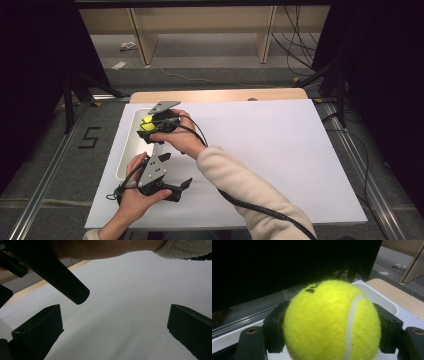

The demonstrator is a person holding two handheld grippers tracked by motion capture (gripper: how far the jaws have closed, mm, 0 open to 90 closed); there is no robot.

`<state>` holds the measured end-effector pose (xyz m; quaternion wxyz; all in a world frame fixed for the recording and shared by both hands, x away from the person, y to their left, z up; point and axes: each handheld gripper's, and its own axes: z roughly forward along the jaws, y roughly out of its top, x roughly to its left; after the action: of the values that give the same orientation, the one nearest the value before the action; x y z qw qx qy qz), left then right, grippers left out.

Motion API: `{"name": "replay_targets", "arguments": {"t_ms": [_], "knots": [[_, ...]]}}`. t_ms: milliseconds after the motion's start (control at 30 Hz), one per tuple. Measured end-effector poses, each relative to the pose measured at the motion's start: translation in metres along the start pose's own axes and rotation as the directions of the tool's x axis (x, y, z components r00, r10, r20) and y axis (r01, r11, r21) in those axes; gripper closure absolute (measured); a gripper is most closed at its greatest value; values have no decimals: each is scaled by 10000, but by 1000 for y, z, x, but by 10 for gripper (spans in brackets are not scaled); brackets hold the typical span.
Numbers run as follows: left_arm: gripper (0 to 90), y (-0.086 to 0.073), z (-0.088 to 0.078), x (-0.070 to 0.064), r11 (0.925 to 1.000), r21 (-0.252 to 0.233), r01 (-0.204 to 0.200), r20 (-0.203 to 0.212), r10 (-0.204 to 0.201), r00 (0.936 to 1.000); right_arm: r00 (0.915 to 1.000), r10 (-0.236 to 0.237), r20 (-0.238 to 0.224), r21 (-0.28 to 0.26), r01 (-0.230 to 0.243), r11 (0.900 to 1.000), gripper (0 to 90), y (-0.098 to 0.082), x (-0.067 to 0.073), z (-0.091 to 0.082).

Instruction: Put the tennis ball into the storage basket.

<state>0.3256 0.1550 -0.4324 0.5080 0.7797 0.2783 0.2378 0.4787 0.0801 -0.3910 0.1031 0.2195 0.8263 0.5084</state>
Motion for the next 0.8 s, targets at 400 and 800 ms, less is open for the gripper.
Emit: {"name": "replay_targets", "arguments": {"t_ms": [400,800], "knots": [[0,0,0,-1,10000,-5,-6,23,6,10000,10000,-27,-24,70,27,10000,272,1,0,5],[0,0,0,-1,10000,-8,13,35,-12,10000,10000,15,-74,193,-13,9998,272,1,1,12]]}}
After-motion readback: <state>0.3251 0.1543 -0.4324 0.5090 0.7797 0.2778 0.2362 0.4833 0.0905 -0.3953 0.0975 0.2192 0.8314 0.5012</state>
